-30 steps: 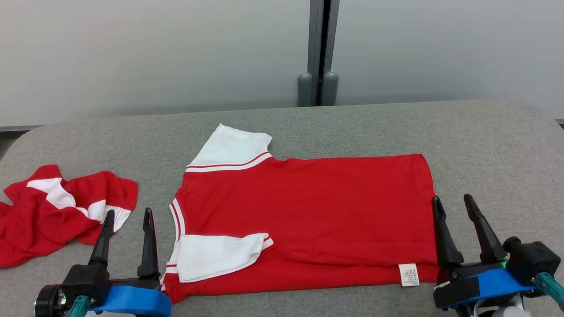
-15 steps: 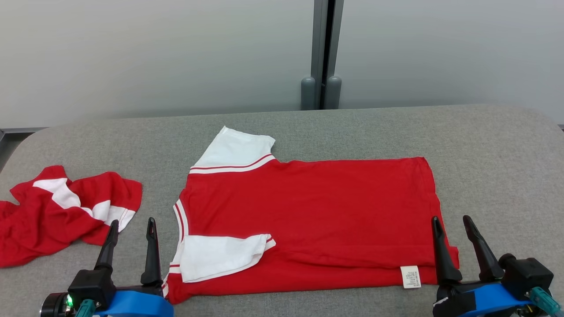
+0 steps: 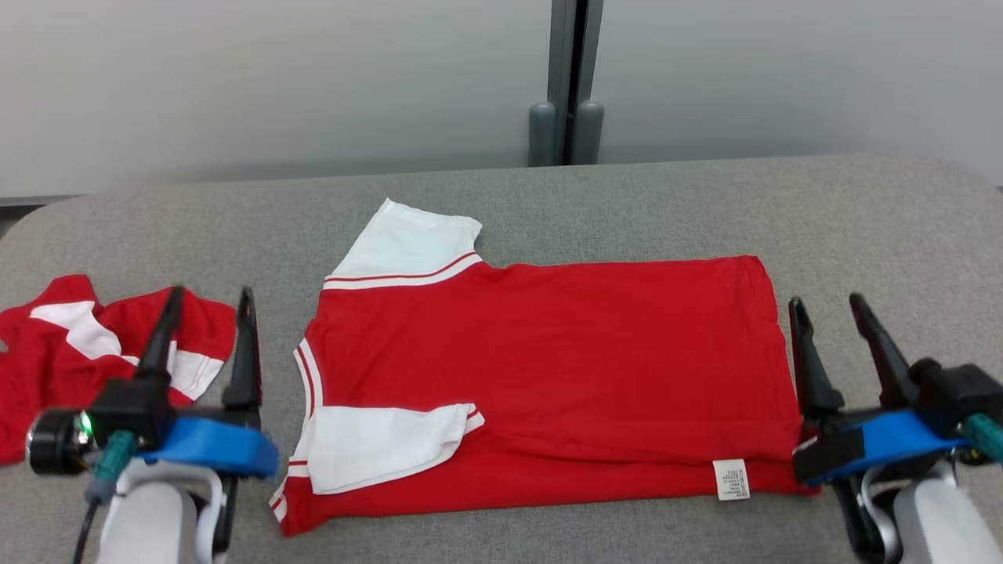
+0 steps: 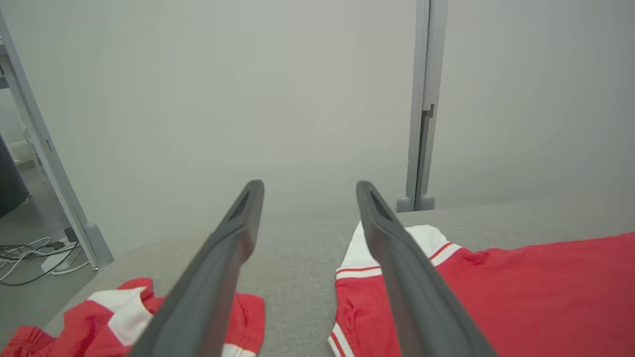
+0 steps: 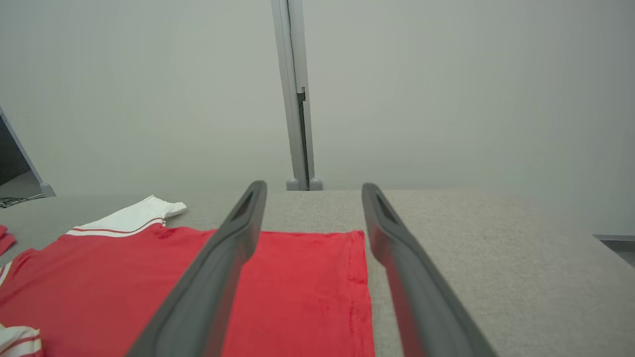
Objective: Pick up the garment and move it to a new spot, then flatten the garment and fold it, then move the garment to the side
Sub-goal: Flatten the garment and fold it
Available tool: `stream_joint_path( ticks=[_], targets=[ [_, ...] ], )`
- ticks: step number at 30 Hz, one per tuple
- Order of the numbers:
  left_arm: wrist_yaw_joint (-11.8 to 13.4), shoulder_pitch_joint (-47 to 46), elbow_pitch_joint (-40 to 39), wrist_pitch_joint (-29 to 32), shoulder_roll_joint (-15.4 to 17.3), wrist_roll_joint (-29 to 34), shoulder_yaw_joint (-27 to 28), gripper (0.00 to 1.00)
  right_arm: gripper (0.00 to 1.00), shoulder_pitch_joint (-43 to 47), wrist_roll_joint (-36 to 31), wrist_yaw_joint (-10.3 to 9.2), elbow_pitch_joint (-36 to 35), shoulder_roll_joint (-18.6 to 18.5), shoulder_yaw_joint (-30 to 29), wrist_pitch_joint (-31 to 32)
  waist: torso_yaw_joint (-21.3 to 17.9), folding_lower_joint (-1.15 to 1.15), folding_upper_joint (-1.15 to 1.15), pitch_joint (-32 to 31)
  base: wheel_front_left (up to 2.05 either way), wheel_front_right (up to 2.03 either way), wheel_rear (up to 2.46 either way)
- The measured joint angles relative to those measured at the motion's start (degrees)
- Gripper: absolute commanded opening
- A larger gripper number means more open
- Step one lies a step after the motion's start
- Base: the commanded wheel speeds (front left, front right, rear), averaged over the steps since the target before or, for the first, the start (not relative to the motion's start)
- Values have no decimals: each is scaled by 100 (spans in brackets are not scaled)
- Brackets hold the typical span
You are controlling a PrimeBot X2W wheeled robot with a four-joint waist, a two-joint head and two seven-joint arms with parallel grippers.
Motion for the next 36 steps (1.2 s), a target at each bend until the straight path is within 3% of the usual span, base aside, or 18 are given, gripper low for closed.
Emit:
stream_joint_path(
  ticks=[9, 17, 24, 36],
  targets=[
    [-84, -2054, 673, 122, 635, -232, -470, 100, 100, -1658, -24, 0, 341, -600, 114, 770, -210, 1, 0, 739, 0, 0, 0],
    [-114, -3570, 1386, 700, 1191, -1062, -1700, 100, 100, -2686, 144, 0, 844, -814, 448, 1407, -448, 2, 0, 1544, 0, 0, 0],
    [-114, -4461, 2096, 1272, 1579, -1850, -2653, 100, 100, -3206, 495, 0, 1261, -764, 938, 1750, -714, 1, 0, 2122, 0, 0, 0],
    [-114, -5339, 3106, 2074, 2036, -2838, -3919, 100, 100, -3796, 829, 0, 1530, -584, 1567, 1621, -1223, 1, 0, 2745, 0, 0, 0]
  ],
)
